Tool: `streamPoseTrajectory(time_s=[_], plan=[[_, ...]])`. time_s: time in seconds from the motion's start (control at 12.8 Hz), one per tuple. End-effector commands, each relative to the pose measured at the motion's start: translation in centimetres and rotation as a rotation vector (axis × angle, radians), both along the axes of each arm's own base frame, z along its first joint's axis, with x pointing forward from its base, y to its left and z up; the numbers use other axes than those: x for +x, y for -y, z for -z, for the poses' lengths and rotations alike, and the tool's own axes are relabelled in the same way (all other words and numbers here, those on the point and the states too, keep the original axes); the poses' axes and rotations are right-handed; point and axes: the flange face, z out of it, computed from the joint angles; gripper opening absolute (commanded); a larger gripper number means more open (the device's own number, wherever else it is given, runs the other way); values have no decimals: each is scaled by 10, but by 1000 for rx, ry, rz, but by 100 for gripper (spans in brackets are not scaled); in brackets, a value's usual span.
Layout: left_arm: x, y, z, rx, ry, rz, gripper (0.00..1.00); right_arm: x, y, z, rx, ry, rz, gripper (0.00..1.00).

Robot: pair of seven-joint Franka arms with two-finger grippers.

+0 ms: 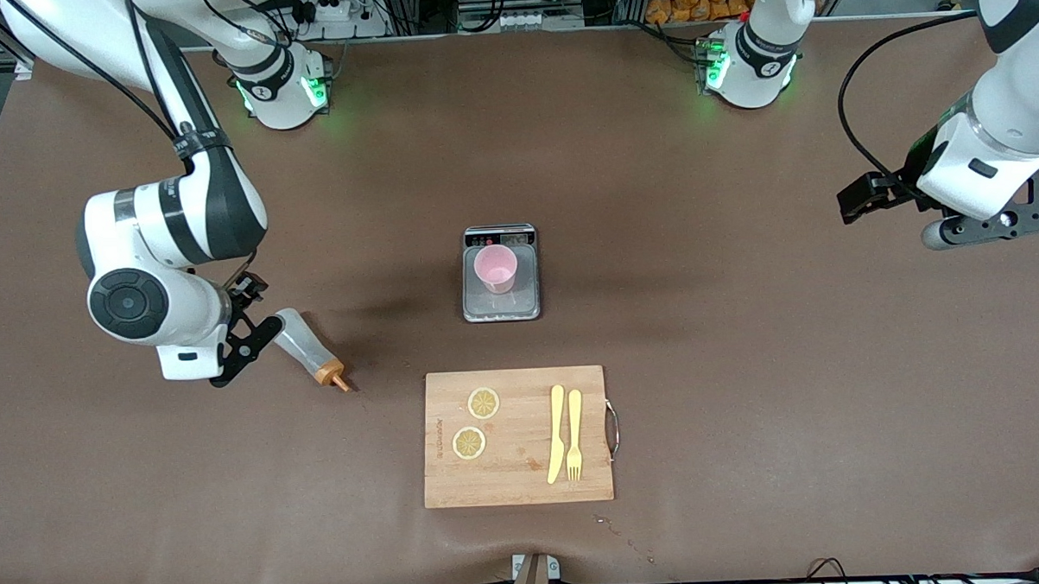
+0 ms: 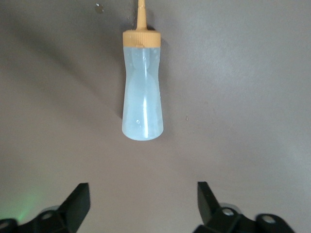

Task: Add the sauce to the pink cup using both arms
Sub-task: 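Move the bottle away from the cup and turn it upright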

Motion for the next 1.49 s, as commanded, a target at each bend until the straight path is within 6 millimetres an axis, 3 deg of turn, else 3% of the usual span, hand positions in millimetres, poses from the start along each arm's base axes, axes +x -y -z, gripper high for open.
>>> streamPoseTrajectory(time_s=[0.0, 0.39, 0.86, 1.41], plan=[[-4, 0, -1, -7, 9, -4, 100, -4, -2, 0, 11, 19, -15, 100], [-3, 1, -1, -9, 17, -4, 100, -2, -5, 7, 18, 33, -22, 100], [0, 1, 0, -8, 26, -3, 100, -20, -7, 82, 72, 129, -61, 100], [5, 1, 3, -14, 42, -2, 100, -18, -11, 126, 133, 184, -209, 100]])
